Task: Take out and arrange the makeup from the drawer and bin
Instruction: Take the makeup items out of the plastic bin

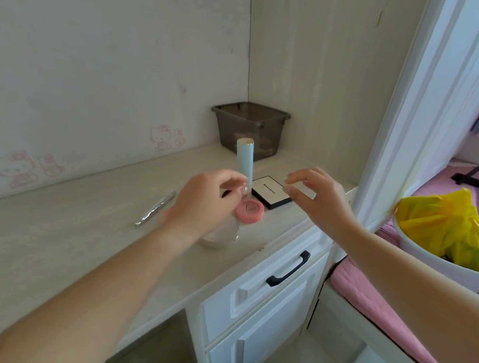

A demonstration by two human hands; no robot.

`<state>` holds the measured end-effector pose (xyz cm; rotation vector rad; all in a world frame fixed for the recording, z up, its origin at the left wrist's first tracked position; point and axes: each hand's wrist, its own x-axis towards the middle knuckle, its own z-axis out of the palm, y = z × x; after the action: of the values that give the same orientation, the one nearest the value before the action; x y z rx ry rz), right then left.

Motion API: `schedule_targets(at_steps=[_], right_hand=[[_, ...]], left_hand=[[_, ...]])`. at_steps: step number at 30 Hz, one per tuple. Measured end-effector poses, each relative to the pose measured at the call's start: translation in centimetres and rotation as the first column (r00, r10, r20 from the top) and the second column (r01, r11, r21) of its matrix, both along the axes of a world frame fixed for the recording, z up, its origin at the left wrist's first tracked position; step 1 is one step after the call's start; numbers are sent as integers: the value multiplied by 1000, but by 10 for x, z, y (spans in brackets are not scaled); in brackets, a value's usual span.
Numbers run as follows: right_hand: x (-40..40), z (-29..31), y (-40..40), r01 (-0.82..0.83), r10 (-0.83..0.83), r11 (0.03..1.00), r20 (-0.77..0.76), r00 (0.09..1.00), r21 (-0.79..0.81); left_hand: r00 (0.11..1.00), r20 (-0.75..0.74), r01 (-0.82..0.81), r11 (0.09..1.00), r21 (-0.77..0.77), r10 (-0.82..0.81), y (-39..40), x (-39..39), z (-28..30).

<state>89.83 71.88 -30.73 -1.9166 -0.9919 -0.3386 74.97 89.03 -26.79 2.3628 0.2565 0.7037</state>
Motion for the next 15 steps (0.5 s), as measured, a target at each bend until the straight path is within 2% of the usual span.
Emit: schedule_targets(at_steps=[5, 9, 11, 12, 15], right_hand=[[37, 42, 38, 57, -45, 997, -177, 983, 59], [102, 56, 81, 176, -146, 983, -383, 912, 44], [138, 58, 109, 207, -148, 978, -580, 801, 37], [152, 58, 121, 200, -120, 979, -685, 718, 38], [190, 62, 155, 176, 12, 979, -899, 437, 99]], left_hand=[[997, 66, -28, 996, -87, 34, 48, 59, 41], [992, 52, -109, 989, -103, 114, 98, 120, 60], [990, -9, -142, 982, -125, 142, 125, 154, 65], [989, -46, -148, 974, -174, 142, 136, 170, 64], [982, -135, -180, 890, -418, 135, 163, 215, 61]])
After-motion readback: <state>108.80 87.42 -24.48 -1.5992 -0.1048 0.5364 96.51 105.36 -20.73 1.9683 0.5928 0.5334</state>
